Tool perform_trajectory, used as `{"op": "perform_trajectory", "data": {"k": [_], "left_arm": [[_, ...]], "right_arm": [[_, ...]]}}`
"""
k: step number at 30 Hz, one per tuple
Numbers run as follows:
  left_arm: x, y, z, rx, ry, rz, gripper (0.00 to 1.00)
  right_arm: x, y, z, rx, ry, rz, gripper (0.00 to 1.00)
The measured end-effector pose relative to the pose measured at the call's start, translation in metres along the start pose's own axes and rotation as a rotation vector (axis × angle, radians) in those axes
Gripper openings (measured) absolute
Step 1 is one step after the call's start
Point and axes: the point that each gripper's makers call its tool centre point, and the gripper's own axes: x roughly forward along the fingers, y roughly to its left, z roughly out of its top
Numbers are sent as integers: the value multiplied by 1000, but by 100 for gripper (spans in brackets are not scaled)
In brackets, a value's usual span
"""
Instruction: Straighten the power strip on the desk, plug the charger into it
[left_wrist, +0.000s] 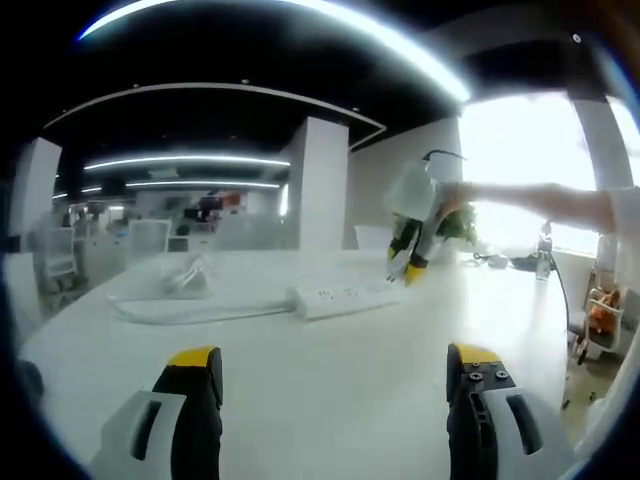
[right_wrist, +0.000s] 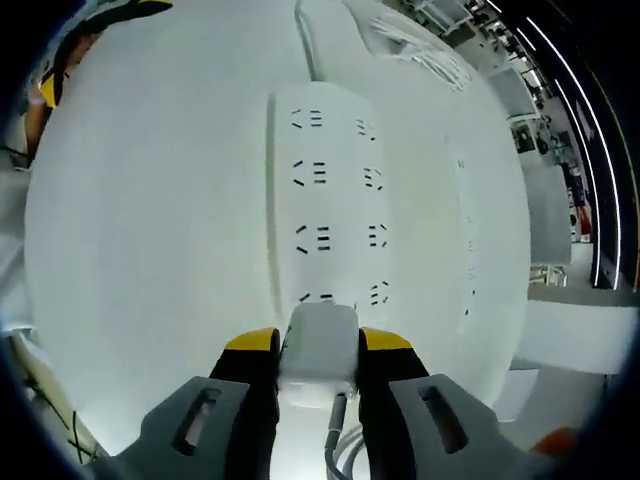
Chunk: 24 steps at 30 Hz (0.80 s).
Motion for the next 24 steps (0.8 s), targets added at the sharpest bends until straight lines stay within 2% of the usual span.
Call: {"op": "perform_trajectory", "data": {"k": [4,9,15,24], "left_arm": [[0,1,0,0,1,3,96],[1,0,-1,-1,3,2,96],[1,1,-2,-4,3,5,96],[3,0,-3,-7,5,1,96]], "right_arm": [[1,1,4,-9,6,10,28],[4,0,-1,-48,65,8,28],[7,0,-2,-59,67,18,28],[9,1,-1,-98,125,21,28]]}}
